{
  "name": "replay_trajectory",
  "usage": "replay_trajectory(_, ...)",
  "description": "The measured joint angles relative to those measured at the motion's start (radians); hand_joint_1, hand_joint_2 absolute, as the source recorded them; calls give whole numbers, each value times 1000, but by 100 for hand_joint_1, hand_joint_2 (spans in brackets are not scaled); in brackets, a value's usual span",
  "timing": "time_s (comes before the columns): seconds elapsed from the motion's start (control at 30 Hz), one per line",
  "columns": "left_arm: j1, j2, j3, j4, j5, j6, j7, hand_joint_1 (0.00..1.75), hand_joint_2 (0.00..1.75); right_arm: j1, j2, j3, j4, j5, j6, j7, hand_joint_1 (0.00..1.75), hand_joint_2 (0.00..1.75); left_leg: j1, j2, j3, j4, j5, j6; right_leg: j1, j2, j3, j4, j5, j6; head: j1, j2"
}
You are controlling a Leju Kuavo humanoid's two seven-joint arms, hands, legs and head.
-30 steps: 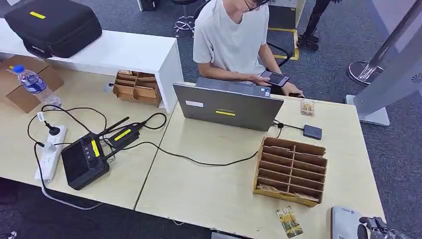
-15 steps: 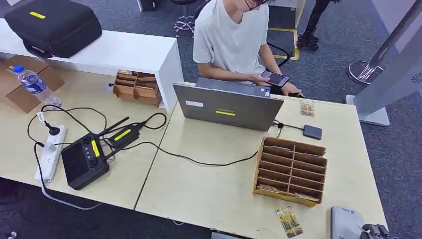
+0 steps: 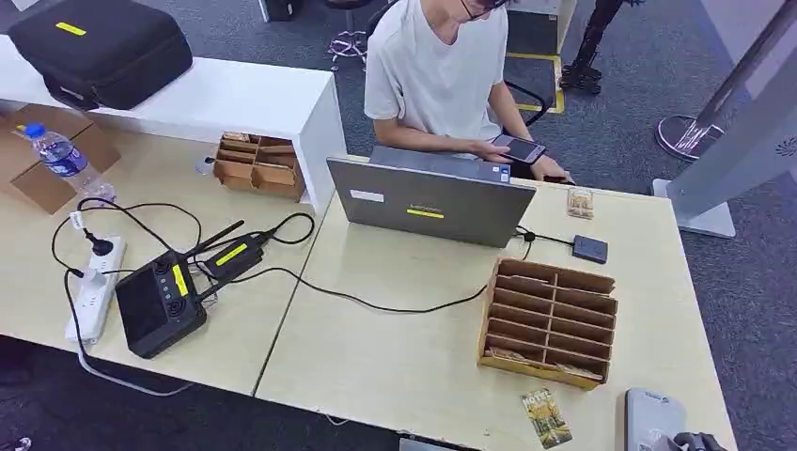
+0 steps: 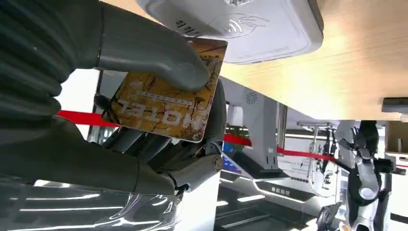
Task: Pass the card to the sensor for recognition and then transmit it.
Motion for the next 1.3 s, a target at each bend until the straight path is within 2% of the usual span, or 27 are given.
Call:
replay_trajectory(0.33, 0, 0, 0, 0, -2, 0, 0, 0, 175, -11, 11, -10, 12, 12, -1, 0, 175, 175, 0, 0, 1, 0, 0, 0, 0, 0, 2, 0, 0, 0, 0, 0)
replay_trajectory(0.5, 0, 1, 0, 0, -8, -1, 1, 0, 175, -14, -12, -9, -79, -3, 16, 32, 175, 175, -1, 0, 0, 0, 0, 0, -1, 0, 2, 0, 0, 0, 0, 0)
replay_trajectory(0.7, -1, 2, 0, 0, -14, -2, 0, 0, 175, -52, -109, 7, -248, -35, 44, 85, 175, 175, -1, 2, 2, 0, 0, 0, -1, 1, 2, 0, 1, 1, 0, 0)
replay_trajectory(0.83, -1, 3, 0, 0, -19, -3, 0, 0, 175, -74, -158, 13, -308, -39, 43, 98, 175, 175, -1, 1, 1, 0, 0, 0, -1, 0, 2, 0, 1, 1, 0, 0)
replay_trajectory(0.9, -1, 3, 0, 0, -24, -5, 0, 0, 175, -102, -204, 22, -341, -60, 50, 116, 175, 175, -1, 2, 0, 0, 0, 0, -1, 2, 2, 0, 1, 1, 0, 0)
replay_trajectory(1.1, -4, 5, 0, 0, -37, -9, 0, 0, 175, -296, -355, 34, -387, -119, 151, 134, 175, 175, -1, 5, 2, 1, 1, 1, -1, 5, 1, 0, 3, 2, 0, 0)
replay_trajectory(1.2, -4, 5, 0, 0, -47, -9, 0, 0, 175, -388, -398, 55, -387, -114, 183, 137, 175, 175, -1, 5, 1, 1, 1, 1, -1, 5, 2, 0, 4, 2, 0, 0)
replay_trajectory(1.3, -8, 5, -1, 0, -60, -7, 0, 0, 175, -510, -422, 116, -357, -60, 235, 153, 175, 175, -1, 7, 2, 1, 1, 1, 0, 7, 2, 1, 5, 1, 0, 0)
